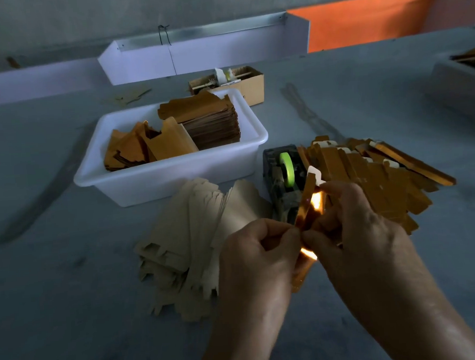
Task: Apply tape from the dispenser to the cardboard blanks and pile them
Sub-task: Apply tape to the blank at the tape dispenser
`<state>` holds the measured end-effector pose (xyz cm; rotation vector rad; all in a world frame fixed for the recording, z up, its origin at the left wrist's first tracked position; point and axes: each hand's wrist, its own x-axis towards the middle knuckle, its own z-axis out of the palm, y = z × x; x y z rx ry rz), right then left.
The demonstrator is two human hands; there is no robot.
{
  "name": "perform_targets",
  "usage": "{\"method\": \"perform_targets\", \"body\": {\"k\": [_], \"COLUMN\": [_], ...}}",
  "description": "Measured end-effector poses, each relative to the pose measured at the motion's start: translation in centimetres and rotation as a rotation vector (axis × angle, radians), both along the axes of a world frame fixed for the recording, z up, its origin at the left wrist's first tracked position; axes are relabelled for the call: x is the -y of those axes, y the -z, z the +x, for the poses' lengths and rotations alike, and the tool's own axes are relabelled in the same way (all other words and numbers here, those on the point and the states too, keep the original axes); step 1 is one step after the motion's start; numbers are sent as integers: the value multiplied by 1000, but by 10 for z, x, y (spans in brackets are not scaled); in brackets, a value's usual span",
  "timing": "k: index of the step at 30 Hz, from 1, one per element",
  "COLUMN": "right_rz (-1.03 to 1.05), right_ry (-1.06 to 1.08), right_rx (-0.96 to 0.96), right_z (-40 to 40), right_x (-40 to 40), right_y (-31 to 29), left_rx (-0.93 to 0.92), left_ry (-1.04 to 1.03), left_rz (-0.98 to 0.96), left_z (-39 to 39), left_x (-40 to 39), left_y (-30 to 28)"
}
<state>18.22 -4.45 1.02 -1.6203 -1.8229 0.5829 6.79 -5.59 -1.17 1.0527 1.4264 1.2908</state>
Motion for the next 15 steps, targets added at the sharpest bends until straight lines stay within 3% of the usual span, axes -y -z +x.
{"method": "perform_targets", "body": {"k": [5, 8, 13, 15], "right_rz": [-108, -30, -119, -160], "right_ry": [71, 107, -56, -85], "right_rx": [145, 213, -276, -388], "right_z": [0, 2, 4, 3], "right_x": [-4, -1, -3, -4], "right_y": [-6, -4, 3, 6], "left_rx": [19, 17, 56, 95], "left_ry": [-21, -32, -49, -37], "left_rz": [-36, -57, -77, -75], "left_z": [0, -6, -8, -10], "left_x": [3, 4, 4, 4], "left_y": [5, 3, -2, -2]}}
